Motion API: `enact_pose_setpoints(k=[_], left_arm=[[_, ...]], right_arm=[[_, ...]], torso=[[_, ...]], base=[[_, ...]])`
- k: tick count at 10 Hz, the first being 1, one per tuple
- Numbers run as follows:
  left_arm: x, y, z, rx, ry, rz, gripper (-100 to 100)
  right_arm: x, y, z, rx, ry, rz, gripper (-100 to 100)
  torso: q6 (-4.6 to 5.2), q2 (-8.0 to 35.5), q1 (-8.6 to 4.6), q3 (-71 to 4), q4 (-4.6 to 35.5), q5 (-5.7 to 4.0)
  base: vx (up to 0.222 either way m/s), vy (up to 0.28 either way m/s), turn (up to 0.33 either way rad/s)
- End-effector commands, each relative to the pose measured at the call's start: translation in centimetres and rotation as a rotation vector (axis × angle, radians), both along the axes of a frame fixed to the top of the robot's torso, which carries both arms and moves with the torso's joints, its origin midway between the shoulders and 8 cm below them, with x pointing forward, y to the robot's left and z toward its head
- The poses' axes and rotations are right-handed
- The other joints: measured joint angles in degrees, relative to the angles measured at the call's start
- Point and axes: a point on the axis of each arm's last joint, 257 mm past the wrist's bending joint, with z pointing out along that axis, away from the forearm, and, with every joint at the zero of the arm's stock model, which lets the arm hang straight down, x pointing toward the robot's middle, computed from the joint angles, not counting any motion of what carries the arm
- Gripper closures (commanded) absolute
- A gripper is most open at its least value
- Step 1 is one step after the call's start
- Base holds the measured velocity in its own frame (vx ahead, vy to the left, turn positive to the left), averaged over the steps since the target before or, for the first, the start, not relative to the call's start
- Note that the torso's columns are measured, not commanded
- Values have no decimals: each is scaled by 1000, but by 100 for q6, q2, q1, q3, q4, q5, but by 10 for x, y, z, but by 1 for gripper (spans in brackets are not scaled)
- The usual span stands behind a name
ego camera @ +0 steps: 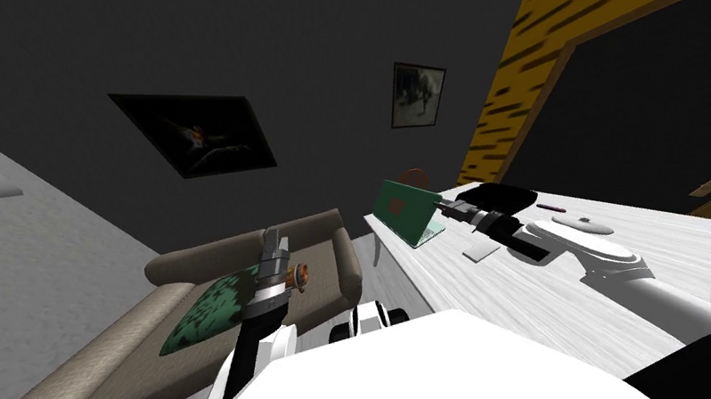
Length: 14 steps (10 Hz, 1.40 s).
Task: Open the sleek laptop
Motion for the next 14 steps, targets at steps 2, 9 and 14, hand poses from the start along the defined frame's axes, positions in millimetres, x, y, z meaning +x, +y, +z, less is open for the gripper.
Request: enact_pose_setpoints(k=[2,9,14], left_arm=[[0,0,0,0,0,0,0],[0,0,0,0,0,0,0],[0,0,0,0,0,0,0]], right_arm=[[0,-10,-30,130,25,-27,100],[-1,-11,-65,254,55,-51,100],[-1,-11,-65,254,55,-51,100]], torso=[[-1,10,33,1,21,29],[-39,10,69,-1,30,44],[-40,0,55,-8,31,42]], base=[[-9,-64,44],[-11,-12,35],[-2,0,5]])
